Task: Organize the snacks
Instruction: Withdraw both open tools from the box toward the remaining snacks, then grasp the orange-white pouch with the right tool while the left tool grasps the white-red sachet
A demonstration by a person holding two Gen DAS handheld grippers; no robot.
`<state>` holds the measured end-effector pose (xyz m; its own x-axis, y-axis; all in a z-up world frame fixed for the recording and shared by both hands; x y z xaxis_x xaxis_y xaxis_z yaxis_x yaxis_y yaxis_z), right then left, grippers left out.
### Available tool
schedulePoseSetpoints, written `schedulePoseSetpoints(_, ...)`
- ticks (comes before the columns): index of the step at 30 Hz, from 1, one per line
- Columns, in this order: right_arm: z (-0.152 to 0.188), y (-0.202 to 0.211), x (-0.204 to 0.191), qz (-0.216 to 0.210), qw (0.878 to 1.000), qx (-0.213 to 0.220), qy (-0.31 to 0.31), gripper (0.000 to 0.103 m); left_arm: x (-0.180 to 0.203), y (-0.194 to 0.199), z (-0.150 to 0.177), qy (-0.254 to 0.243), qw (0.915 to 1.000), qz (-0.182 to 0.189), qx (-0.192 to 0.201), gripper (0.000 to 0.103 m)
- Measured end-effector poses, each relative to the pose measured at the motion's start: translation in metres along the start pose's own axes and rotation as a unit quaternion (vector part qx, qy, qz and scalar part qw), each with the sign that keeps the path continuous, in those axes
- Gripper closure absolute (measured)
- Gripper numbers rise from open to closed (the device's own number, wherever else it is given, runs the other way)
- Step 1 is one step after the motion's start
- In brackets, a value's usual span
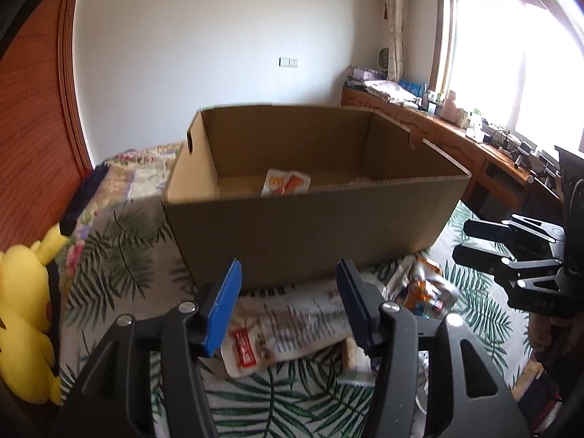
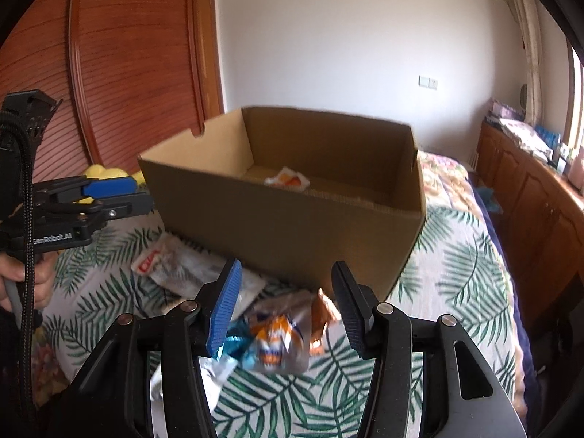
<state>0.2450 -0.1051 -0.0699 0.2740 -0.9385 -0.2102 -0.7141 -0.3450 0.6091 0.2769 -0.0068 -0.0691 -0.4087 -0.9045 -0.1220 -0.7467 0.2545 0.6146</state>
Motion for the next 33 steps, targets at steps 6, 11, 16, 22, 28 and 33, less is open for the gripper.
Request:
schedulePoseSetpoints(6, 0.02, -0.016, 0.006, 0.004, 1.0, -0.028, -0.006, 0.051, 0.005, -0.01, 0.021, 0.006, 0.9998, 0.008, -0.017, 0.047)
schedulePoseSetpoints(11, 0.034, -0.032, 0.009, 0.005, 0.999, -0.052, -0.003, 0.051, 0.004, -0.019, 0.034, 0.002, 0.9995, 0.001, -0.033, 0.045)
schedulePoseSetpoints(16, 0.04, -0.042, 0.011, 0.006, 0.998, -0.067, 0.0, 0.054, 0.004, -0.027, 0.04, -0.002, 0.999, -0.001, -0.044, 0.045)
schedulePoseSetpoints(22, 0.043, -0.05, 0.006, 0.013, 0.997, -0.08, 0.021, 0.054, 0.008, -0.031, 0.041, -0.016, 0.9987, 0.001, -0.049, 0.044)
schedulePoseSetpoints(28, 0.052, -0.057, -0.002, 0.026, 0.994, -0.089, 0.06, 0.053, 0.009, -0.033, 0.039, -0.021, 0.9984, 0.0, -0.053, 0.044)
schedulePoseSetpoints(33, 0.056, -0.062, -0.005, 0.024, 0.992, -0.099, 0.074, 0.053, 0.009, -0.035, 0.04, -0.019, 0.9983, 0.002, -0.055, 0.044)
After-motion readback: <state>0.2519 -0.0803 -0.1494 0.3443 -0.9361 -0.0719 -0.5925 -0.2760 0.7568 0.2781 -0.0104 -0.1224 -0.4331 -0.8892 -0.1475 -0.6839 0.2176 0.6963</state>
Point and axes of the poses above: each gripper's, at about its wrist camera, not at the fingertips, and y roughly against the way its jaws point, x to its right, z to its underside, the point moved 10 cm from there along -y, roughly the way its jaws point, and after that the axes turned 15 degrees about -y, right-handed, at the moved point
